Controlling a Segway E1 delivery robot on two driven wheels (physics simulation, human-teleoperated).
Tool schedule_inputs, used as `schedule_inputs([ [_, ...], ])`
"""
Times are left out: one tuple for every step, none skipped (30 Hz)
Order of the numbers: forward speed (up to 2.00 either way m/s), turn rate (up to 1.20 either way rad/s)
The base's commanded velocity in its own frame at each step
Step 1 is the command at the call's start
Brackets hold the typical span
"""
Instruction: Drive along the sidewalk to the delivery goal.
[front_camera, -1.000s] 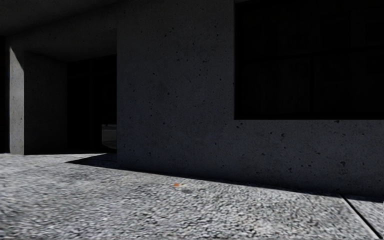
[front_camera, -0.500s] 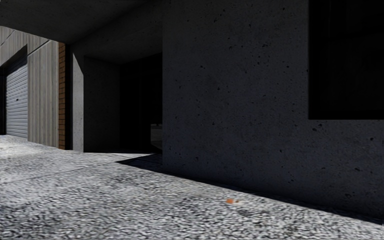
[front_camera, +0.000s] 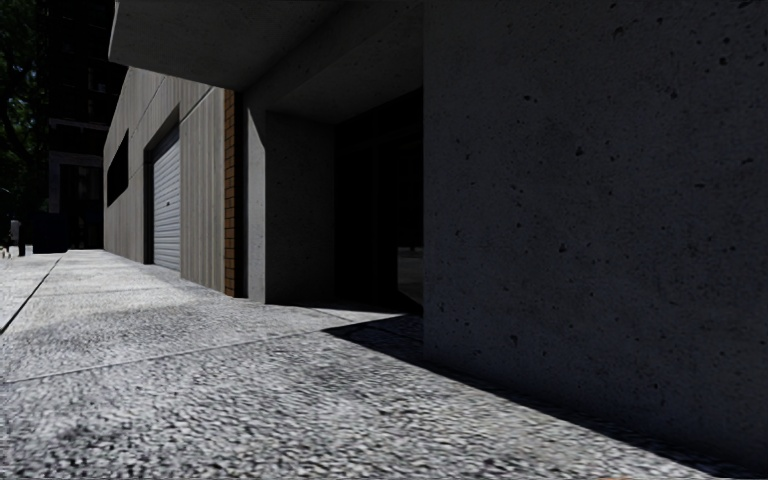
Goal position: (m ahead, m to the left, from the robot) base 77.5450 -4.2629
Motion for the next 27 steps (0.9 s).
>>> schedule_inputs([
  [1.03,0.61],
  [1.03,0.61],
  [1.03,0.61],
  [1.03,0.61],
  [1.03,0.61],
  [1.03,0.61],
  [1.03,0.61],
  [1.03,0.61],
  [1.03,0.61],
  [1.02,0.61],
  [1.02,0.61],
  [1.02,0.61],
  [1.02,0.61],
  [1.02,0.61],
  [1.02,0.61],
  [1.02,0.61],
  [1.02,0.61],
  [1.02,0.61],
  [1.02,0.61],
  [1.02,0.61],
  [1.02,0.61],
  [1.02,0.61],
  [1.02,0.61],
  [1.02,0.61],
  [1.02,0.61],
  [1.02,0.61],
  [1.02,0.61],
])
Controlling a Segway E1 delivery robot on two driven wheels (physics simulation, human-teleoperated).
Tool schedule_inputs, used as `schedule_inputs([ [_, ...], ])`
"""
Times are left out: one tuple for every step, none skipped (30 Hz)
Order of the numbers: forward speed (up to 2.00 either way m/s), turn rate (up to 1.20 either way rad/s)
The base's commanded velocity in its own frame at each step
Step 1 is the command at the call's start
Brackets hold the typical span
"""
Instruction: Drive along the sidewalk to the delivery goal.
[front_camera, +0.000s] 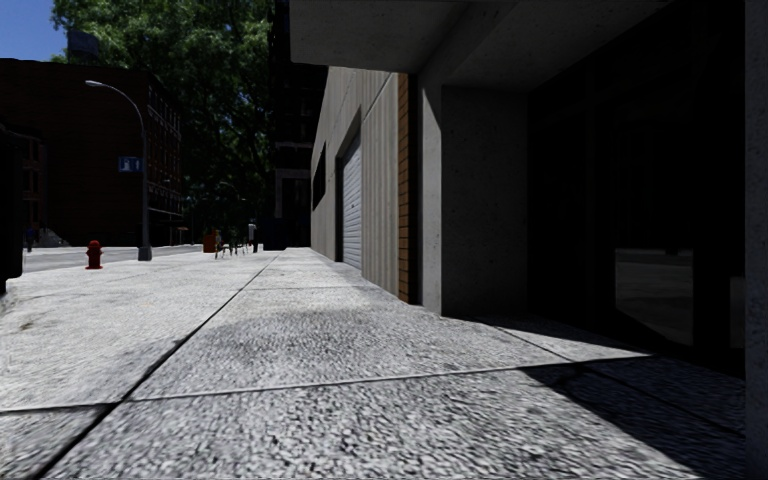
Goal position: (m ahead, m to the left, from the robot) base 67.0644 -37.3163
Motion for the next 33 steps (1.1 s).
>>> schedule_inputs([
  [1.02,0.61],
  [1.02,0.61],
  [1.02,0.61],
  [1.02,0.61],
  [1.02,0.61],
  [1.03,0.61],
  [1.03,0.61],
  [1.03,0.61],
  [1.04,0.61],
  [1.04,0.61],
  [1.04,0.61],
  [1.04,0.61],
  [1.04,0.61],
  [1.04,0.61],
  [1.04,0.61],
  [1.04,0.61],
  [1.04,0.61],
  [1.04,0.61],
  [1.04,0.54],
  [1.05,0.29],
  [1.05,0.05],
  [1.05,0.00],
  [1.05,0.00],
  [1.06,0.00],
  [1.06,0.00],
  [1.06,0.00],
  [1.06,0.00],
  [1.09,0.00],
  [1.15,0.00],
  [1.26,0.00],
  [1.39,0.00],
  [1.56,0.00],
  [1.73,0.00],
])
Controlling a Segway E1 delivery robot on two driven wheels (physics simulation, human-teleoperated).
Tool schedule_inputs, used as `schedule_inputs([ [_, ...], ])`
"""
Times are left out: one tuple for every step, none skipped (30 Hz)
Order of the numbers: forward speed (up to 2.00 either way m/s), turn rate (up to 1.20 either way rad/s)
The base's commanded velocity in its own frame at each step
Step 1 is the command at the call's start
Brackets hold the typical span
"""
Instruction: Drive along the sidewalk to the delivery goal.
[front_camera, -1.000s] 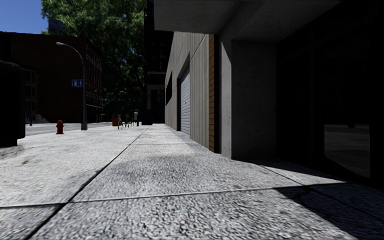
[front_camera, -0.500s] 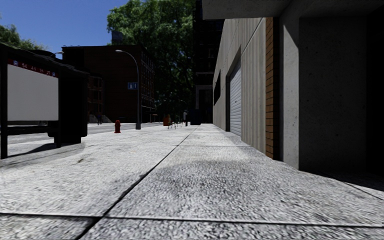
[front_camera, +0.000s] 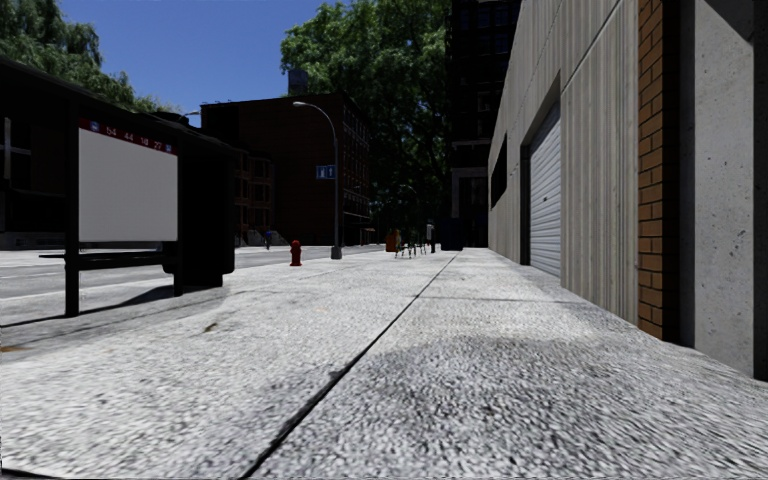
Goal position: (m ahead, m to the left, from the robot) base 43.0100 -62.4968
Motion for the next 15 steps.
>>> schedule_inputs([
  [2.00,0.00],
  [2.00,0.00],
  [2.00,0.00],
  [2.00,0.00],
  [2.00,0.00],
  [2.00,0.00],
  [2.00,0.00],
  [2.00,0.00],
  [2.00,0.00],
  [2.00,0.00],
  [2.00,0.00],
  [2.00,0.00],
  [2.00,0.00],
  [2.00,0.00],
  [2.00,0.00],
])
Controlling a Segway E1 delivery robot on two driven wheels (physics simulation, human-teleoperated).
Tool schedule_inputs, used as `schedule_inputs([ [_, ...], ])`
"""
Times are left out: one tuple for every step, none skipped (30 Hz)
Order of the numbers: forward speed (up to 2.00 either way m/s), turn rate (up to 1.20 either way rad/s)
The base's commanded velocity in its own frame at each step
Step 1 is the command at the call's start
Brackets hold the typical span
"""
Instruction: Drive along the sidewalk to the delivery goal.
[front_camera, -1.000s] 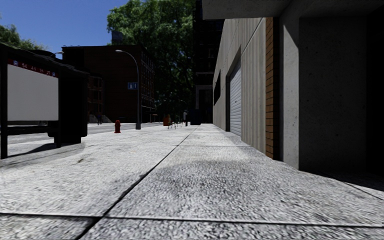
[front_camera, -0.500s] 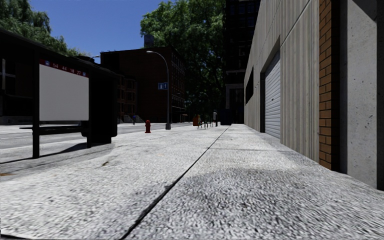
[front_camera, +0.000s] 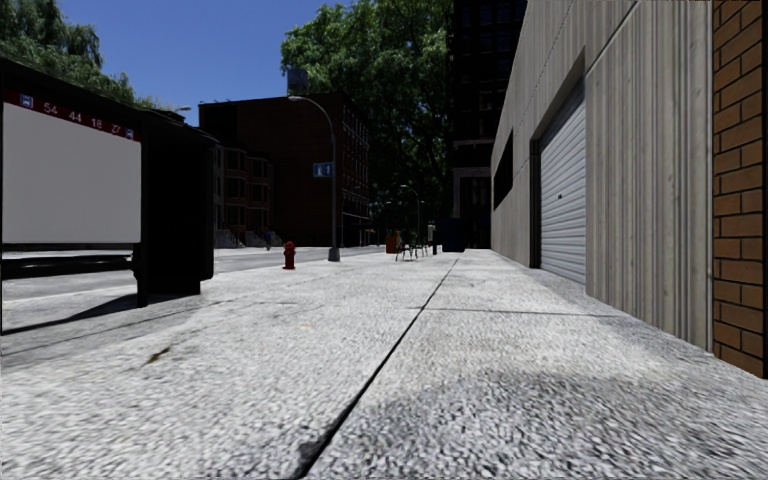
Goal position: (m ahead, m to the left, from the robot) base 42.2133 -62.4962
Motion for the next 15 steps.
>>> schedule_inputs([
  [2.00,0.00],
  [2.00,0.00],
  [2.00,0.00],
  [2.00,0.00],
  [2.00,0.00],
  [2.00,-0.03],
  [2.00,-0.04],
  [2.00,-0.04],
  [2.00,-0.04],
  [2.00,0.00],
  [2.00,0.00],
  [2.00,0.00],
  [2.00,0.00],
  [2.00,0.00],
  [2.00,0.00],
])
